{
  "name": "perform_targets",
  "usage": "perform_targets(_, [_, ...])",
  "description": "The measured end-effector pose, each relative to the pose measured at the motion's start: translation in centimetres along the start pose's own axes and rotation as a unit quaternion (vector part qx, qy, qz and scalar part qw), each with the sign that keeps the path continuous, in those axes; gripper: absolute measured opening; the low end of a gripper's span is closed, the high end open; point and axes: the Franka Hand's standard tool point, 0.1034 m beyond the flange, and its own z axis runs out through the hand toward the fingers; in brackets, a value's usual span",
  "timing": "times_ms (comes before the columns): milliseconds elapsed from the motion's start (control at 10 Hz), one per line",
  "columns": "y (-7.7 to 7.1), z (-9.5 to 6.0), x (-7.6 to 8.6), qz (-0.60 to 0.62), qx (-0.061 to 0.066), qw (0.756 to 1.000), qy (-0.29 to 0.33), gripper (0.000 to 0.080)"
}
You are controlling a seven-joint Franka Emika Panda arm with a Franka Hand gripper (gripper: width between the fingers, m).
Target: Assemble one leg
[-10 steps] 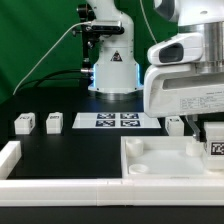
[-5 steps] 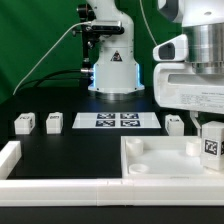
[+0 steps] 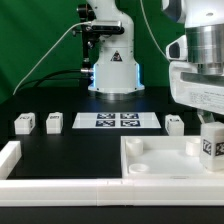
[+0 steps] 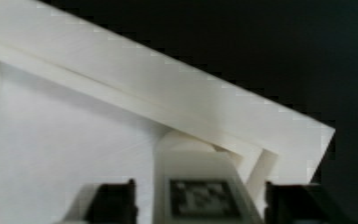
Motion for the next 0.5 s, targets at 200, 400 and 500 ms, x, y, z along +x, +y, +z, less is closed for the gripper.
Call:
perform_targets(200, [0.01, 0.03, 0.0, -0.046, 0.0, 0.999, 0.0, 0.0593])
perform_targets(400, [0.09, 0.07, 0.17, -0.196, -0.002, 0.981, 0.001, 0.0638])
perform_targets(500, [0.11, 0.11, 0.18, -0.25, -0.002, 0.968, 0.001, 0.0646])
